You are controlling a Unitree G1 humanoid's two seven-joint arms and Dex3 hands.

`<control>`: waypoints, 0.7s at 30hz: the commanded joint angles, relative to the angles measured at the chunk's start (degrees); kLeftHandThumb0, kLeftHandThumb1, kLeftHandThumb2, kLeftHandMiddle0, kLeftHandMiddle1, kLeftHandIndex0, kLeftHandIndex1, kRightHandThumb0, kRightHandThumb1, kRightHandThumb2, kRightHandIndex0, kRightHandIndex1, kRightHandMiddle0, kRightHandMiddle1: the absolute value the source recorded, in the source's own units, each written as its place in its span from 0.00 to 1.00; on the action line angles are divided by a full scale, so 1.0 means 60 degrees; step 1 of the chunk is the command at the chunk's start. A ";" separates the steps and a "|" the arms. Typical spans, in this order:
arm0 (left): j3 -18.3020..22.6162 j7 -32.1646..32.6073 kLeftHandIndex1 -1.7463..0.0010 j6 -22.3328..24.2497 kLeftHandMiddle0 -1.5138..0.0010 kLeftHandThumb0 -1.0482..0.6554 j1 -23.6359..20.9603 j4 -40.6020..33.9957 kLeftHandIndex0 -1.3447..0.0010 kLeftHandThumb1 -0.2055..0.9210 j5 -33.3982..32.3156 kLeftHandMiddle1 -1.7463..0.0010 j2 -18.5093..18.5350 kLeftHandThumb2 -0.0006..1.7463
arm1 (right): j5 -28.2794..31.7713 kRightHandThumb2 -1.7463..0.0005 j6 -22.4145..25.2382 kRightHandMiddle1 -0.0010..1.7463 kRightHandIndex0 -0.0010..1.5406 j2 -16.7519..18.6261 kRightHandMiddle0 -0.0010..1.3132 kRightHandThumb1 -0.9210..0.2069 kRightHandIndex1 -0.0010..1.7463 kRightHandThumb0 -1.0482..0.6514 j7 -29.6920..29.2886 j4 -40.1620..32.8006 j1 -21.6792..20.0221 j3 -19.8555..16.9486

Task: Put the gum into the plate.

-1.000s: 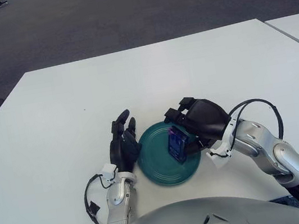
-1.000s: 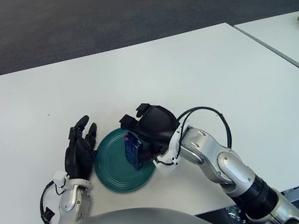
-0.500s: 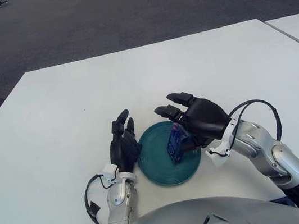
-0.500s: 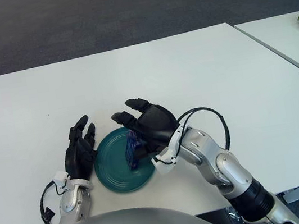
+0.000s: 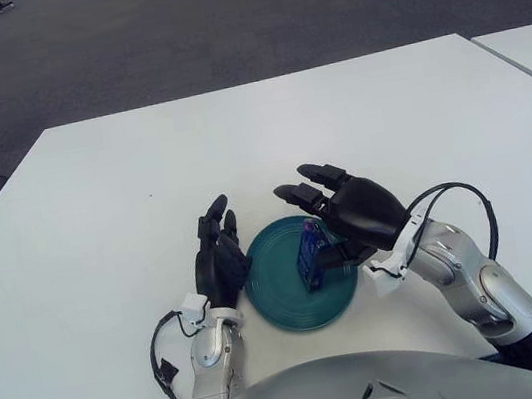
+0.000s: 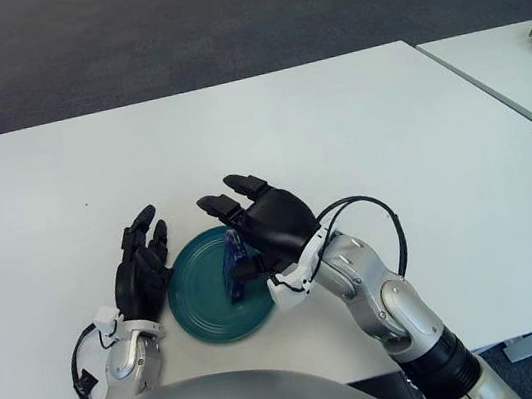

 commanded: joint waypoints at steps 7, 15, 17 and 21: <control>-0.0074 0.0020 0.65 0.0380 0.88 0.01 0.0375 0.0065 1.00 1.00 -0.0063 1.00 -0.0355 0.53 | 0.1288 0.47 0.0553 0.06 0.01 0.0394 0.00 0.00 0.00 0.00 0.0160 0.0108 -0.0103 -0.0368; -0.0174 0.0261 0.62 0.0745 0.86 0.01 0.0586 -0.0443 1.00 1.00 0.0059 0.99 -0.0409 0.53 | 0.1926 0.46 0.1546 0.02 0.00 0.0654 0.00 0.00 0.00 0.00 0.0514 0.0249 -0.0344 -0.0811; -0.0174 0.0305 0.61 0.0812 0.86 0.01 0.0609 -0.0506 1.00 1.00 0.0102 0.99 -0.0403 0.53 | 0.2184 0.45 0.1974 0.01 0.00 0.0745 0.00 0.00 0.00 0.00 0.0646 0.0264 -0.0414 -0.1063; -0.0176 0.0283 0.62 0.0841 0.85 0.00 0.0645 -0.0553 1.00 1.00 0.0087 0.99 -0.0363 0.54 | 0.2655 0.44 0.2824 0.00 0.00 0.0859 0.00 0.00 0.00 0.00 0.0997 0.0024 -0.0381 -0.1453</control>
